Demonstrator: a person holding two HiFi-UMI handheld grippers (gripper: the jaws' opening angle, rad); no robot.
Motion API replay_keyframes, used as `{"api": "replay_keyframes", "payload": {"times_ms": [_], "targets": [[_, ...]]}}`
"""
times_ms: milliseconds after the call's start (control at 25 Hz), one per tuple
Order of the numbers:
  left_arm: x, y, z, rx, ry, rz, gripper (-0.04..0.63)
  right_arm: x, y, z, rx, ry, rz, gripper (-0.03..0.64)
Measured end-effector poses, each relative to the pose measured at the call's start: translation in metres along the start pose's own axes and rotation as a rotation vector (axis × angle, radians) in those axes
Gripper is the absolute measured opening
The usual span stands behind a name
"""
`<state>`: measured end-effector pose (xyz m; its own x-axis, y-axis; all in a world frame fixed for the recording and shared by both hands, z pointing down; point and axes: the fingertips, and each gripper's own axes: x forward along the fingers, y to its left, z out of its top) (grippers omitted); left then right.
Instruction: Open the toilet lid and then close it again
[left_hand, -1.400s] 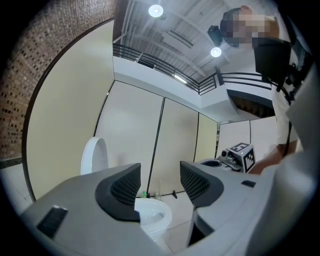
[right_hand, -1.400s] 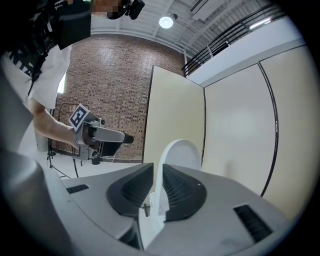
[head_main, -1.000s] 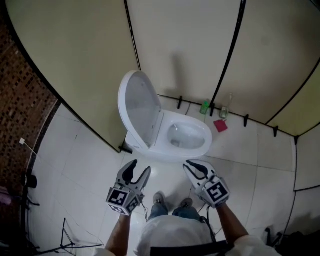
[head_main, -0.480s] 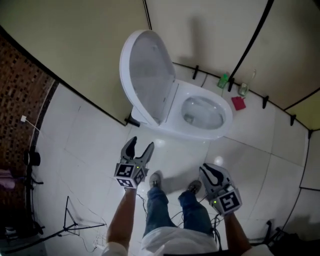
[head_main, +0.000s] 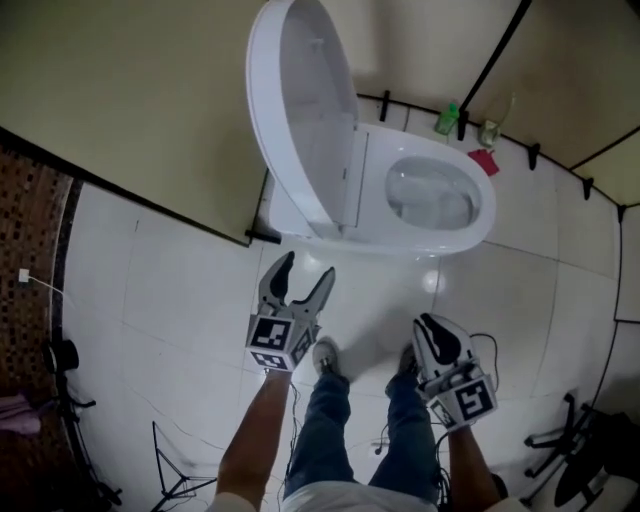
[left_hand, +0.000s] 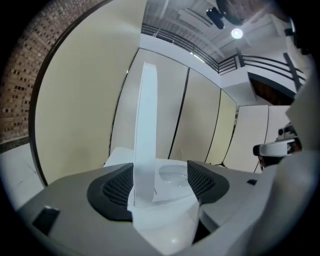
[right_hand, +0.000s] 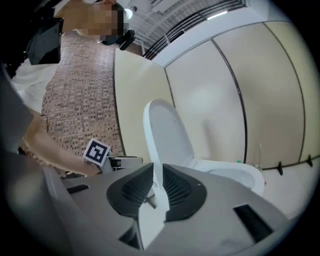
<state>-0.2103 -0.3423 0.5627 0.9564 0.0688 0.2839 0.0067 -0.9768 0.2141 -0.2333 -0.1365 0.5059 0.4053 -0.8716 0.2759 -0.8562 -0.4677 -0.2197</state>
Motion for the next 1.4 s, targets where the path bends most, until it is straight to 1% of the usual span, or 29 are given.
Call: {"api": "replay_keyframes", "payload": {"times_ms": [80, 160, 280, 360, 440, 600, 680, 720, 760, 920, 1000, 1080, 1160, 1240, 1280, 1320, 1400], "targets": [[0.011, 0.010, 0.008, -0.005, -0.024, 0.008, 0.334, 0.010, 0.009, -0.006, 0.050, -0.012, -0.027, 0.052], [0.027, 0.017, 0.015, -0.030, -0.042, 0.040, 0.432, 0.015, 0.015, -0.012, 0.058, -0.014, -0.032, 0.052], [0.050, 0.022, 0.019, -0.076, -0.054, 0.053, 0.433, 0.019, 0.020, -0.018, 0.067, -0.032, -0.047, 0.052], [0.060, 0.026, 0.025, -0.082, -0.077, 0.058, 0.433, 0.017, 0.019, -0.024, 0.081, -0.029, -0.061, 0.052], [0.068, 0.028, 0.034, -0.067, -0.104, 0.066, 0.433, 0.011, 0.015, -0.028, 0.095, -0.033, -0.078, 0.052], [0.083, 0.030, 0.046, -0.019, -0.127, 0.080, 0.430, -0.001, 0.007, -0.036, 0.124, -0.041, -0.097, 0.052], [0.086, 0.034, 0.047, 0.011, -0.103, 0.116, 0.373, -0.006, 0.002, -0.039, 0.132, -0.043, -0.103, 0.052], [0.086, 0.038, 0.046, 0.021, -0.091, 0.141, 0.268, -0.009, 0.000, -0.039, 0.134, -0.045, -0.105, 0.052], [0.085, 0.040, 0.046, 0.028, -0.086, 0.160, 0.256, -0.011, -0.002, -0.039, 0.135, -0.048, -0.106, 0.052], [0.087, 0.037, 0.049, 0.069, -0.093, 0.205, 0.253, -0.023, -0.015, -0.041, 0.147, -0.053, -0.107, 0.052], [0.090, 0.024, 0.048, 0.127, -0.075, 0.216, 0.252, -0.030, -0.021, -0.046, 0.154, -0.047, -0.110, 0.052], [0.096, 0.002, 0.046, 0.219, -0.059, 0.220, 0.251, -0.038, -0.027, -0.051, 0.161, -0.043, -0.113, 0.052], [0.106, -0.025, 0.037, 0.347, -0.030, 0.205, 0.244, -0.045, -0.032, -0.056, 0.170, -0.040, -0.115, 0.052], [0.119, -0.053, 0.020, 0.506, 0.010, 0.174, 0.235, -0.051, -0.038, -0.060, 0.181, -0.040, -0.117, 0.052], [0.126, -0.065, 0.009, 0.574, 0.029, 0.166, 0.233, -0.055, -0.041, -0.063, 0.187, -0.038, -0.120, 0.052], [0.132, -0.075, -0.002, 0.628, 0.046, 0.167, 0.234, -0.060, -0.046, -0.065, 0.193, -0.037, -0.125, 0.052], [0.139, -0.087, -0.016, 0.713, 0.064, 0.185, 0.233, -0.072, -0.056, -0.070, 0.205, -0.034, -0.139, 0.052]]}}
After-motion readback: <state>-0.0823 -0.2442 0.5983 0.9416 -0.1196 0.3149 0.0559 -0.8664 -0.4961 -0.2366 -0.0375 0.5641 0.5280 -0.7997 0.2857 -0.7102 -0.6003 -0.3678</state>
